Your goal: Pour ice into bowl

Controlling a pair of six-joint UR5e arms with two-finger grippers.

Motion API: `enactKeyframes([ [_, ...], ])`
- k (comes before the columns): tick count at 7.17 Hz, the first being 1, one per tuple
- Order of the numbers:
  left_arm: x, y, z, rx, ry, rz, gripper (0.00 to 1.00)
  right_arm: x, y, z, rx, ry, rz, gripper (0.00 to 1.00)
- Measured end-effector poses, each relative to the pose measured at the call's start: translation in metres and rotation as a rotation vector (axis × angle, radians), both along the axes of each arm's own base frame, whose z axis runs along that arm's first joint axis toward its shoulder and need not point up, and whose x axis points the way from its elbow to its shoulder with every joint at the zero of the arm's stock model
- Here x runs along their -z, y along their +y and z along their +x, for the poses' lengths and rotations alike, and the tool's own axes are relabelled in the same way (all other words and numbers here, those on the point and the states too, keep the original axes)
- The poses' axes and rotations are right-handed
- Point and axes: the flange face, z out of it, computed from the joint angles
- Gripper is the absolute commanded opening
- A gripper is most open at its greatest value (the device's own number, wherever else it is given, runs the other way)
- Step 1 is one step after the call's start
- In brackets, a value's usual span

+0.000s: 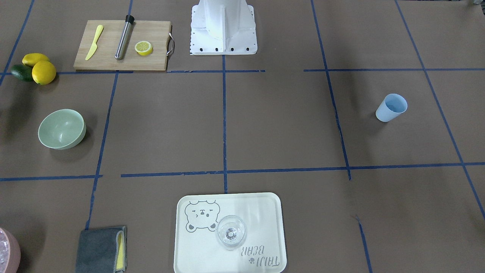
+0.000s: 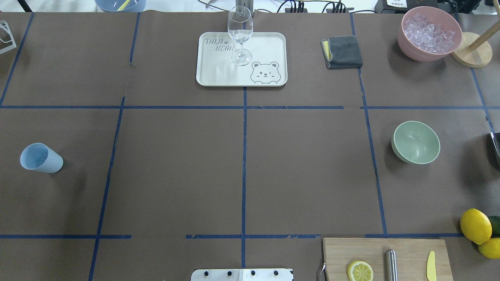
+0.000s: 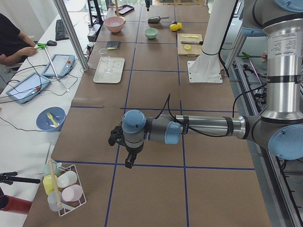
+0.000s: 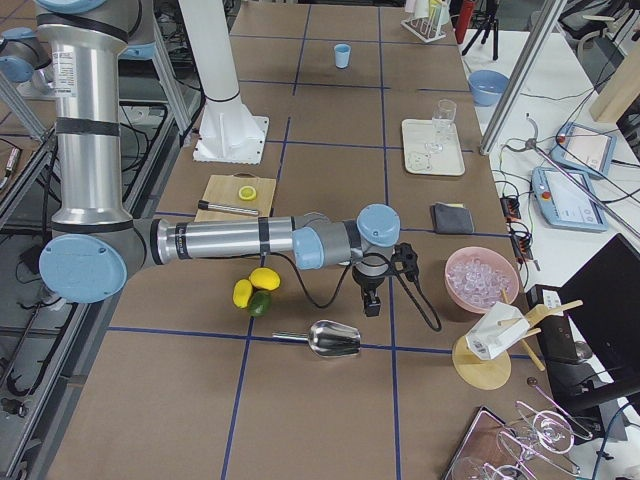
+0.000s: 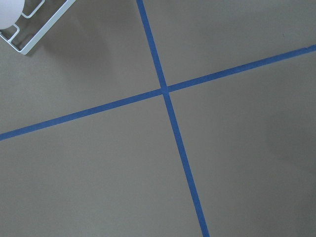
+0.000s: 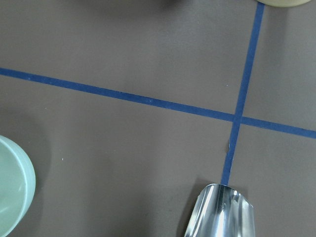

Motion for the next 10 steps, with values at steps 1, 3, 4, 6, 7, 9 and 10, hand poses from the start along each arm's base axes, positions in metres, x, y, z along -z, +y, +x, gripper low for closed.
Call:
enactKeyframes([
  [1,0.001,-0.001,0.000,0.001,0.000,0.004,1.00,0.001,0.000,-0.005,0.008,-0.004,0.004,1.00],
  [3,0.002,-0.002,0.001,-0.001,-0.001,0.028,1.00,0.006,0.000,-0.014,-0.002,-0.029,-0.018,1.00],
  [4,0.003,-0.002,0.001,-0.002,-0.002,0.050,1.00,0.012,0.000,-0.031,-0.025,-0.051,-0.050,1.00],
  [6,0.001,0.000,0.001,-0.003,-0.002,0.062,1.00,0.029,0.006,-0.094,-0.096,-0.101,-0.097,1.00],
  [7,0.001,0.000,0.001,-0.004,-0.002,0.064,1.00,0.033,0.012,-0.127,-0.128,-0.107,-0.111,0.95],
  [9,0.003,0.000,0.001,-0.004,-0.002,0.068,1.00,0.035,0.023,-0.174,-0.159,-0.093,-0.114,0.91],
  [10,0.004,0.000,0.001,-0.004,-0.002,0.070,1.00,0.035,0.028,-0.186,-0.153,-0.089,-0.114,0.87],
])
